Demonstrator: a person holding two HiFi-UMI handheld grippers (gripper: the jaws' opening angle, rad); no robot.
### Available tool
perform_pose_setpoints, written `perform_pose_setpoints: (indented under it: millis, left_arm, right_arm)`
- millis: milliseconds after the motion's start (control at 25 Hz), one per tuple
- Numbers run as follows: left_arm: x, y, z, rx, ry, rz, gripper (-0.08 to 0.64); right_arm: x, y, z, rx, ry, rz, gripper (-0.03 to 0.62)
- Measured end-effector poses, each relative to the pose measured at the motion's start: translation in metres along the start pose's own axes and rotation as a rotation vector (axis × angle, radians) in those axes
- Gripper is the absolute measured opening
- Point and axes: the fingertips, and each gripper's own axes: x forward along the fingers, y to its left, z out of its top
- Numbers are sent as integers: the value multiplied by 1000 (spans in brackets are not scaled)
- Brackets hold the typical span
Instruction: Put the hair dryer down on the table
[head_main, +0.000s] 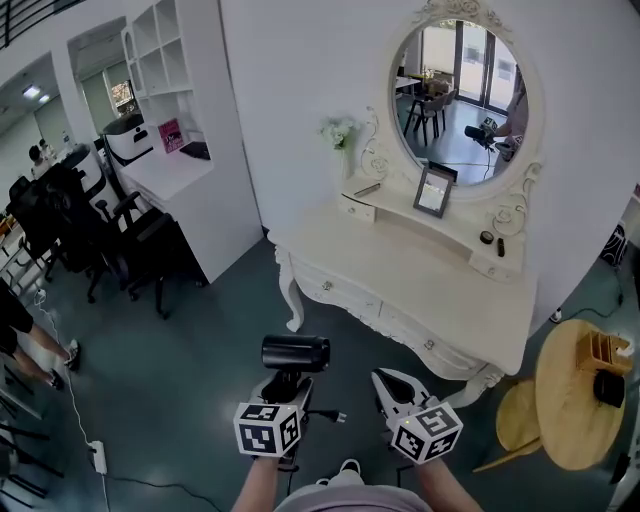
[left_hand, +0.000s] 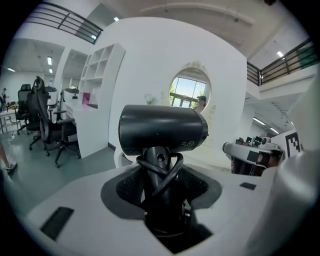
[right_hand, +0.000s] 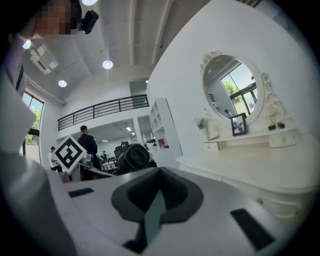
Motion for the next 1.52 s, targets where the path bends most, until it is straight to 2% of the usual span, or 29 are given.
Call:
perform_pose_setpoints:
  millis: [320, 640, 920, 1200, 1520]
  left_arm:
    - [-13, 10, 5, -18, -31, 50, 199]
    - [-4, 33, 19, -41, -45, 98, 199]
    - [53, 61, 52, -27, -44, 70, 199]
    - [127, 102, 108, -14, -58, 15, 199]
    - [188, 150, 155, -11, -27, -33, 199]
  right_arm:
    - [2, -1, -1, 1, 4, 17, 3]
    - [24, -9, 1, 15, 3, 33, 2]
    - [73, -43, 13, 18, -3, -1, 3]
    - [157, -82, 39, 13, -16, -47, 2]
    - [241, -108, 66, 15, -15, -90, 2]
